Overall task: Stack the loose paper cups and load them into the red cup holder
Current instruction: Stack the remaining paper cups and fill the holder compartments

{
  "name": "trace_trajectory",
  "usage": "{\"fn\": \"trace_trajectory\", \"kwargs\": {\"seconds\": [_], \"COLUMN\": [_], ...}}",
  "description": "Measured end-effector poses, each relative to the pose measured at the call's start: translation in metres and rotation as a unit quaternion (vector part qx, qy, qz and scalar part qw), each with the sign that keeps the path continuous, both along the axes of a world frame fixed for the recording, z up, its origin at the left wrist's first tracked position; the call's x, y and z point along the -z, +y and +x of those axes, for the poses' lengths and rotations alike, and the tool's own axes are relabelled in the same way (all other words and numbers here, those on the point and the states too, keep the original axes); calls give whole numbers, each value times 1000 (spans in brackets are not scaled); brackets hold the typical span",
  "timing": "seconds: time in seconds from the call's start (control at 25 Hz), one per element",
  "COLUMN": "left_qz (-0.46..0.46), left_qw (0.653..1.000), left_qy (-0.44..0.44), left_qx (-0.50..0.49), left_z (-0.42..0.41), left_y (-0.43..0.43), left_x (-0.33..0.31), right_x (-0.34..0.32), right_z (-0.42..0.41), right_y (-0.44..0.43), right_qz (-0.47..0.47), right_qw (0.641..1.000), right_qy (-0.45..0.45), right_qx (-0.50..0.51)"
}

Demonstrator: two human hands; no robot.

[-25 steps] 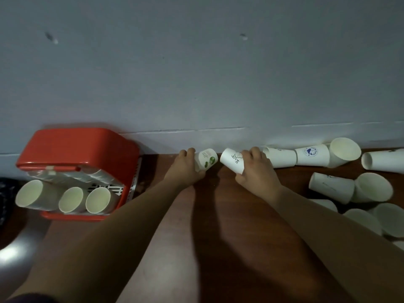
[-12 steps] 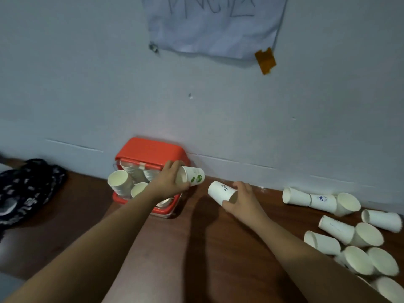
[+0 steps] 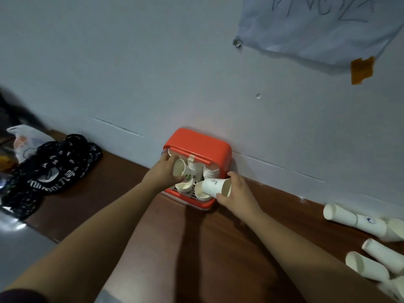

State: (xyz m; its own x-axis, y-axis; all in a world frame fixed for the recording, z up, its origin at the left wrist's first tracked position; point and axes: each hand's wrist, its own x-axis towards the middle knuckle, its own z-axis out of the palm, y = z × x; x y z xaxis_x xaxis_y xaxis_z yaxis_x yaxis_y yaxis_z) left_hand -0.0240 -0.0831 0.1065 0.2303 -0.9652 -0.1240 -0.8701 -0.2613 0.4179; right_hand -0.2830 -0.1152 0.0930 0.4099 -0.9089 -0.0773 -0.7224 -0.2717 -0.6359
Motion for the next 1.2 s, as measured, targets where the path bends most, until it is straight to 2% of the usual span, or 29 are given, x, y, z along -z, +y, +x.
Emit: {"fn": "trace_trajectory", "kwargs": {"seconds": [0.12, 0.28, 0.36, 0.56, 0.72, 0.92, 1.2], "left_qz": [17, 49, 65, 89, 92, 94, 74], "left_qw": [999, 994, 990, 969, 935, 915, 930], "left_qy": [-21, -53, -73, -158, -258, -305, -286], "left_qx": [23, 76, 102, 166, 224, 246, 220], "left_z": [12, 13, 12, 16, 16, 14, 11], "left_y": [-10, -27, -36, -60, -73, -69, -65], "left_x": [17, 39, 53, 82, 99, 120, 128], "right_x": [18, 44, 56, 86, 109, 128, 132], "right_z": [25, 45, 54, 72, 77, 82, 79], "right_y": [-3, -8, -13, -31, -40, -44, -37], "right_qz": [-42, -115, -120, -74, -15, 4, -16], "right_qw": [998, 987, 984, 984, 988, 994, 995], "right_qy": [39, 100, 111, 144, 138, 109, 99], "right_qx": [0, -51, -65, -75, -64, -5, -5]}}
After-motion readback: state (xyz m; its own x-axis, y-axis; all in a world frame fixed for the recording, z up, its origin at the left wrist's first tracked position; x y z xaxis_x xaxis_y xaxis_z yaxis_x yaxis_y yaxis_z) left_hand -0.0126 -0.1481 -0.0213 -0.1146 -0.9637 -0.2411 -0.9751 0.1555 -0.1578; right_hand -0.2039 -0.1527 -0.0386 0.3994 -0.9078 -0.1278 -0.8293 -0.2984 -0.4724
